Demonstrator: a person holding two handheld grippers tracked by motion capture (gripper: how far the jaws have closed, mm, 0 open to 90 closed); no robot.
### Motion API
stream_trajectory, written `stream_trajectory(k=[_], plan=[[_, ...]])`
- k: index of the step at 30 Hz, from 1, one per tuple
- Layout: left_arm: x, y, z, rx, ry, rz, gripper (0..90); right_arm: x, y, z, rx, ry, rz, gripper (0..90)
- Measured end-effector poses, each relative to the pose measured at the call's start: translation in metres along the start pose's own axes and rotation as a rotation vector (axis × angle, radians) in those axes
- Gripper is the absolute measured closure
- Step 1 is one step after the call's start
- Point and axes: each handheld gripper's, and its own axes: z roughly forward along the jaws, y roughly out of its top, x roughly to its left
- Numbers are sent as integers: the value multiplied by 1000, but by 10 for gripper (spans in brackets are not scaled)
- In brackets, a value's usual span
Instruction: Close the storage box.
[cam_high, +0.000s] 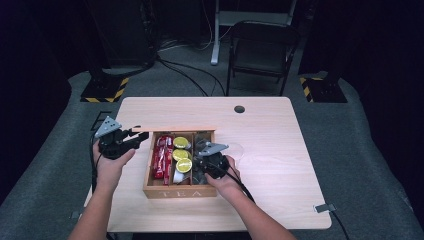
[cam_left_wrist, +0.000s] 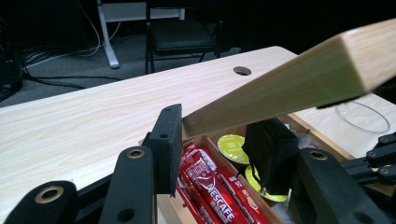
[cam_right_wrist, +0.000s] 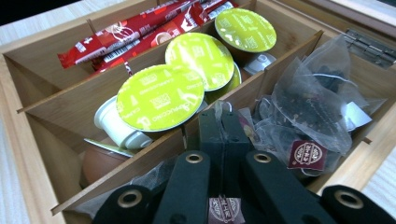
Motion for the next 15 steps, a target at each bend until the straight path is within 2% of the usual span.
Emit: stream_trajectory(k=[9,11,15], plan=[[0,-1,-1,4,-5,7,569,0,5,-11,-7,25,37,900],[0,-1,-1,4,-5,5,569,-1,7,-15,-21,30,13,900],[0,-1,-1,4,-5,6,569,-1,11,-21,-35,33,15,900]])
